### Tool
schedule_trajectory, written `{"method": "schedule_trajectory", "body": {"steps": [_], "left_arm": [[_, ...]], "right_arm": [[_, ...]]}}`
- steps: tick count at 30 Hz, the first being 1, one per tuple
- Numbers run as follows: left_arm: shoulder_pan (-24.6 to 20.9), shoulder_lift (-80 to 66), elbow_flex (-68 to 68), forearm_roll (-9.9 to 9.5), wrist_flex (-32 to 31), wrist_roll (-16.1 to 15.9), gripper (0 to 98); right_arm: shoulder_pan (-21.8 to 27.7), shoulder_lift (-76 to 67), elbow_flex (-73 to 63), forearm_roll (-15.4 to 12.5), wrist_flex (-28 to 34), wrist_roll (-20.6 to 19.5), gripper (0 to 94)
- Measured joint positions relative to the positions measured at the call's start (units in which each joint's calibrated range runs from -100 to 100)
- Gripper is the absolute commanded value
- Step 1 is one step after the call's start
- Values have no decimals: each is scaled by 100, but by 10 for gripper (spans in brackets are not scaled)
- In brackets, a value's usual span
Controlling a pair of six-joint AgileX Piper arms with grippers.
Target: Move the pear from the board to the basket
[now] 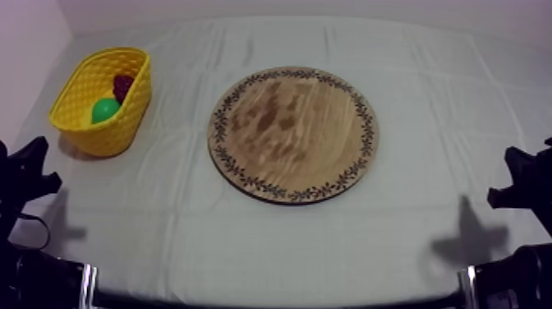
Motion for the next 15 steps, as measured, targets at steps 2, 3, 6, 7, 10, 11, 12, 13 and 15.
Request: {"method": "schedule_trajectory", "body": {"steps": [2, 3, 6, 7, 10, 11, 12, 13, 15], "left_arm": [[-49, 0, 8, 5, 19, 0, 0], [-77, 0, 8, 5, 19, 0, 0], [-144, 0, 8, 10, 27, -3, 0], [-162, 0, 8, 10, 27, -3, 0], [-181, 6, 8, 16, 45, -1, 0], [-184, 6, 8, 21, 64, 2, 0], [-188, 6, 8, 33, 72, 2, 0], [-188, 6, 8, 48, 84, -1, 0], [-191, 6, 8, 60, 105, -37, 0]], "right_arm": [[0, 0, 0, 0, 0, 0, 5], [0, 0, 0, 0, 0, 0, 5], [0, 0, 0, 0, 0, 0, 5], [0, 0, 0, 0, 0, 0, 5], [0, 0, 0, 0, 0, 0, 5], [0, 0, 0, 0, 0, 0, 5], [0, 0, 0, 0, 0, 0, 5], [0, 0, 0, 0, 0, 0, 5], [0, 0, 0, 0, 0, 0, 5]]}}
